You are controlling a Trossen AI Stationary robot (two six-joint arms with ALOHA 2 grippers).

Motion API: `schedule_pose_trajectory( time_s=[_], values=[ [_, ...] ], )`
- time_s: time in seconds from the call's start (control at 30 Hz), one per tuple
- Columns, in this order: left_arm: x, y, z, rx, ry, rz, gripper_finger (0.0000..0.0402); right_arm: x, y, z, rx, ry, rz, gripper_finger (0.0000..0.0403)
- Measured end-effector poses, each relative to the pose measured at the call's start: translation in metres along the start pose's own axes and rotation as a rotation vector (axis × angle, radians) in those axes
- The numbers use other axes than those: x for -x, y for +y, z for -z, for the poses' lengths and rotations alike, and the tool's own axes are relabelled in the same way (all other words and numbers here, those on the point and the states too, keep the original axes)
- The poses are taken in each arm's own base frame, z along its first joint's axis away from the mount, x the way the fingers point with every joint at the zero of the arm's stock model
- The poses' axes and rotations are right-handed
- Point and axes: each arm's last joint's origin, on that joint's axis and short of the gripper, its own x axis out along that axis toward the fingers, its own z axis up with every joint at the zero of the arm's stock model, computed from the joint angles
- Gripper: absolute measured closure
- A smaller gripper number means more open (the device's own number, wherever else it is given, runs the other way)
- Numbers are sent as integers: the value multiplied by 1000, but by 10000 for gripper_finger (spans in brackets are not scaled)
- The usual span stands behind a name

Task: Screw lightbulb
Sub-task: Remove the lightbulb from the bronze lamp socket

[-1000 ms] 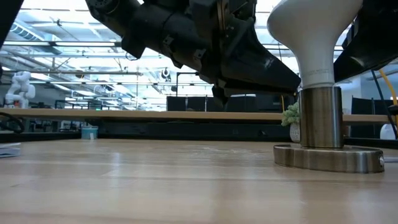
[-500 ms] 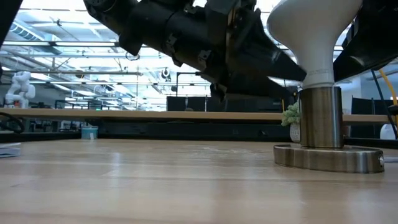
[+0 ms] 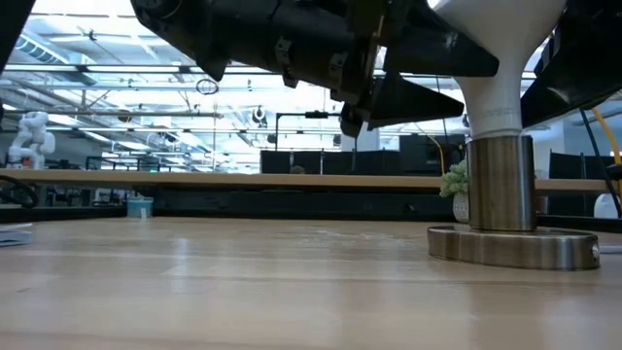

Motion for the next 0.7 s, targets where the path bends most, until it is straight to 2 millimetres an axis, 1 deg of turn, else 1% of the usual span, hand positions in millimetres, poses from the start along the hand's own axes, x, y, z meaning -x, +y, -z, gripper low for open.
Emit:
schedule_pose_trajectory(
  time_s=[0.33, 0.5, 0.57, 0.7],
  values=[
    [0, 4, -1, -3, -1, 8, 127, 0, 1, -1, 8, -11, -6, 403],
    [0, 3, -5, 0, -38, 18, 129, 0, 2, -1, 4, -13, -10, 403],
    [0, 3, -5, 1, -37, 21, 139, 0, 1, -1, 4, -13, -10, 403],
    [0, 3, -5, 1, -36, 22, 174, 0, 1, -1, 5, -13, -10, 403]
  ],
)
